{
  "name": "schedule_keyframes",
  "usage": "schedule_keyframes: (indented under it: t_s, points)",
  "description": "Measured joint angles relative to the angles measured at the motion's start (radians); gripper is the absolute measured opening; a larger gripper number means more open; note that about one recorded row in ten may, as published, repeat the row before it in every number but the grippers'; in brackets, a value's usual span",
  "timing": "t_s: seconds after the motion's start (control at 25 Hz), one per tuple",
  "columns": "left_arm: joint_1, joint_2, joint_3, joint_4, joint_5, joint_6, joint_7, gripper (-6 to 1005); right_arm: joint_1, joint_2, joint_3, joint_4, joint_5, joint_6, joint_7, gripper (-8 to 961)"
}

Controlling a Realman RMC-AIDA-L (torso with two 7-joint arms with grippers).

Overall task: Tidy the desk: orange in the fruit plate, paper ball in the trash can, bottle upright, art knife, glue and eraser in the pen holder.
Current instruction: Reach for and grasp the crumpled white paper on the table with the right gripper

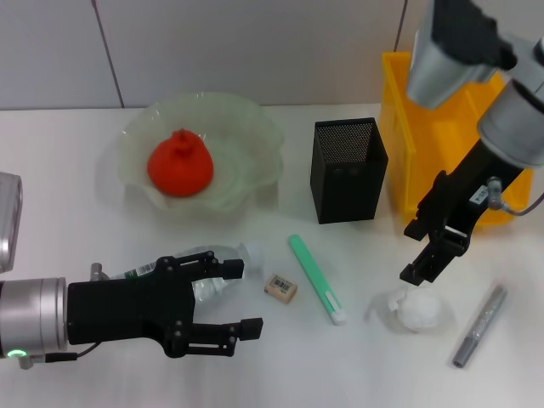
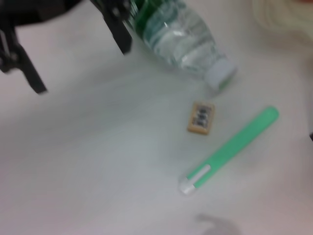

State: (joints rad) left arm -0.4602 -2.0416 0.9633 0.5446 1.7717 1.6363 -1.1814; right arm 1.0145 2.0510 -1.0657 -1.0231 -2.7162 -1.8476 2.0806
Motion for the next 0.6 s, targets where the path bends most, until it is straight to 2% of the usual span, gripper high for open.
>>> schedule_keyframes:
  t_s: [0.08,0.6]
  points:
    - [0.0,-0.001,0.0,0.0,0.0,-0.001,0.0,861,-0.008,0.016,-0.02,0.009,-0.026,0.03,-0.015,742]
    - [0.001,-0.002,0.0,0.0,-0.002,-0.014,-0.003,856,-0.051,0.026,-0.105,0.113,-0.025,0.164,-0.063,742]
